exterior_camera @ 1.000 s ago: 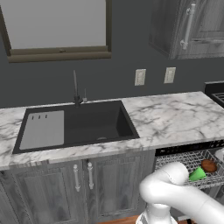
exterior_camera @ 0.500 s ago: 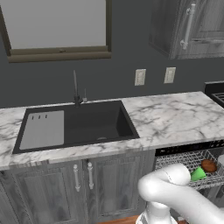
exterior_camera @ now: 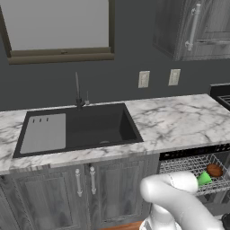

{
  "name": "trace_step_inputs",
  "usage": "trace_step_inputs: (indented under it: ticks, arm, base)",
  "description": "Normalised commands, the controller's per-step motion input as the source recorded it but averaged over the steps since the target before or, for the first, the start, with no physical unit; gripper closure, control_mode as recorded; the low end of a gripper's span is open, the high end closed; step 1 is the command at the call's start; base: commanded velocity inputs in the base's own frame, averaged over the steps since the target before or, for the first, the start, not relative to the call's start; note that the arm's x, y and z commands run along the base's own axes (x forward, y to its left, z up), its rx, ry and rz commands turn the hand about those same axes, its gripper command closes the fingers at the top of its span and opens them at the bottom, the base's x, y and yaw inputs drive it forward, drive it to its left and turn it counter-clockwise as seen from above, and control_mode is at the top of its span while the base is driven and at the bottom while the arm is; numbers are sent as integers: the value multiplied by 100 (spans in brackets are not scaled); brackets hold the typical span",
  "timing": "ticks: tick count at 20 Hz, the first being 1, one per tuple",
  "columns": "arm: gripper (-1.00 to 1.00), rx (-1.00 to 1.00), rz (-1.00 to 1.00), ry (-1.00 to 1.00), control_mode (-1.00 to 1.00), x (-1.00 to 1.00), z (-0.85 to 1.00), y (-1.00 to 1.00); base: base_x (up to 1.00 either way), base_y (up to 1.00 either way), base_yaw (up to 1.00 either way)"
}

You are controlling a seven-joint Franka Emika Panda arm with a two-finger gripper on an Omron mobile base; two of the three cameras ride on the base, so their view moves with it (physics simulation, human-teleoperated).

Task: Pick up the cup and bowl from the counter, place them in the dishwasher, and close the dishwasher door.

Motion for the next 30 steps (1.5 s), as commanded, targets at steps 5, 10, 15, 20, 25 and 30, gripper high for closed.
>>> trace_step_inputs:
  ticks: [5,10,15,20,25,30]
  arm:
    - [-100,0,0,-16,-100,-50,14,11]
    - [-100,0,0,-16,-100,-56,1,14]
    - [-100,1,0,-15,-100,-54,0,9]
    - [-100,6,0,-13,-100,-49,0,3]
    - [-100,10,0,-11,-100,-40,0,0]
    - [-100,10,0,-8,-100,-24,-1,1]
  base:
    - [0,0,0]
    - [0,0,0]
    - [0,0,0]
    - [0,0,0]
    - [0,0,0]
    - [0,0,0]
